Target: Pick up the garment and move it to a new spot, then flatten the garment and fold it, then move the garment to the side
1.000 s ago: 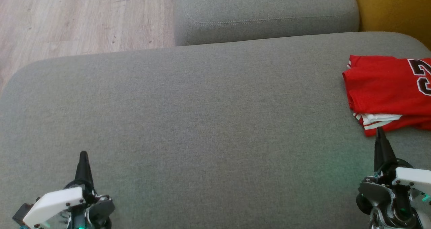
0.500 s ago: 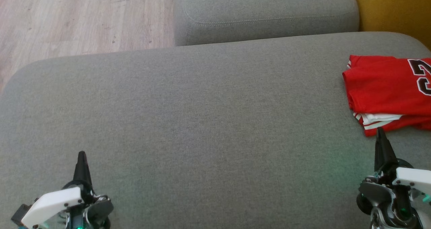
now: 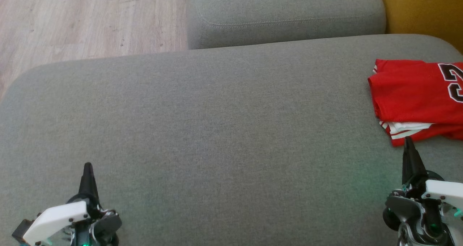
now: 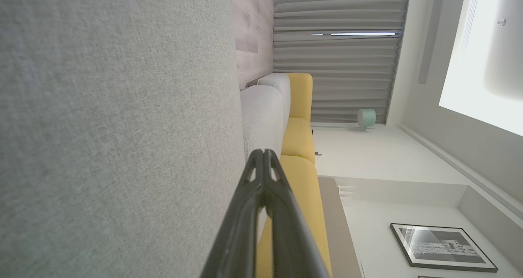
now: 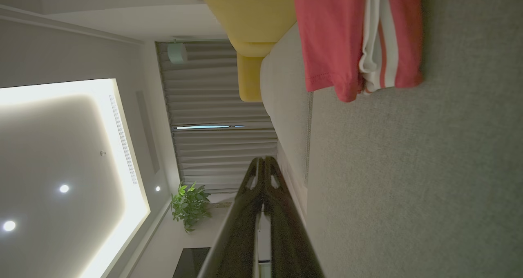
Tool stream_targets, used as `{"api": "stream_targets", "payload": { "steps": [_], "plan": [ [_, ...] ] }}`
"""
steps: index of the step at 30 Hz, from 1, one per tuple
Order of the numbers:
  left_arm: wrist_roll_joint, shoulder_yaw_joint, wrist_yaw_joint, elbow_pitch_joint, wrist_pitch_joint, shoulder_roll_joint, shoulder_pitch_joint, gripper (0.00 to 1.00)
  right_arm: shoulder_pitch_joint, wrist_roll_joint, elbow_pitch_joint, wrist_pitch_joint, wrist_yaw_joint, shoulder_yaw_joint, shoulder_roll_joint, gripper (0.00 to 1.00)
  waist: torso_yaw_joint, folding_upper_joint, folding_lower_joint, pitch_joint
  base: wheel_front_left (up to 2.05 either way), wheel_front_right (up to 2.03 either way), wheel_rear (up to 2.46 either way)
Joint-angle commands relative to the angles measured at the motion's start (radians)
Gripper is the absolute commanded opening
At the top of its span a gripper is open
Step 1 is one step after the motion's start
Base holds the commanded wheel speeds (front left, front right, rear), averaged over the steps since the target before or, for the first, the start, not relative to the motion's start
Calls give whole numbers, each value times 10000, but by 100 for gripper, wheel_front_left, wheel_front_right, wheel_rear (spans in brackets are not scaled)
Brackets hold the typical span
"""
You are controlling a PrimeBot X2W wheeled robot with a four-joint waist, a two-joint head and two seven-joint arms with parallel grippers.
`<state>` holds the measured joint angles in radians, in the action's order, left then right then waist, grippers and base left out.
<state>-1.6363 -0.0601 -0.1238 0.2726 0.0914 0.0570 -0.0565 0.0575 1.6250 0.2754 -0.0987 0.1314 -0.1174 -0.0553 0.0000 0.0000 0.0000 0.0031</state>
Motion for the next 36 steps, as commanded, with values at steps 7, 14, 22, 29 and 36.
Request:
{"api": "stream_targets", "payload": {
  "steps": [7, 14, 22, 29, 36],
  "plan": [
    [121, -348, -69, -282, 67, 70, -498, 0, 493, -65, -313, -50, -7, 156, -39, 0, 0, 0, 0, 0, 0, 0, 0],
    [135, -366, -69, -282, 81, 58, -500, 0, 494, -75, -313, -59, -7, 144, -31, 0, 0, 0, 0, 0, 0, 0, 0],
    [150, -384, -69, -281, 96, 45, -501, 0, 495, -86, -312, -70, -7, 131, -22, 0, 0, 0, 0, 0, 0, 0, 0],
    [163, -399, -69, -280, 108, 35, -502, 0, 496, -94, -311, -78, -7, 121, -15, 0, 0, 0, 0, 0, 0, 0, 0],
    [176, -414, -69, -280, 120, 24, -504, 0, 497, -103, -311, -86, -7, 110, -7, 0, 0, 0, 0, 0, 0, 0, 0]
  ]
}}
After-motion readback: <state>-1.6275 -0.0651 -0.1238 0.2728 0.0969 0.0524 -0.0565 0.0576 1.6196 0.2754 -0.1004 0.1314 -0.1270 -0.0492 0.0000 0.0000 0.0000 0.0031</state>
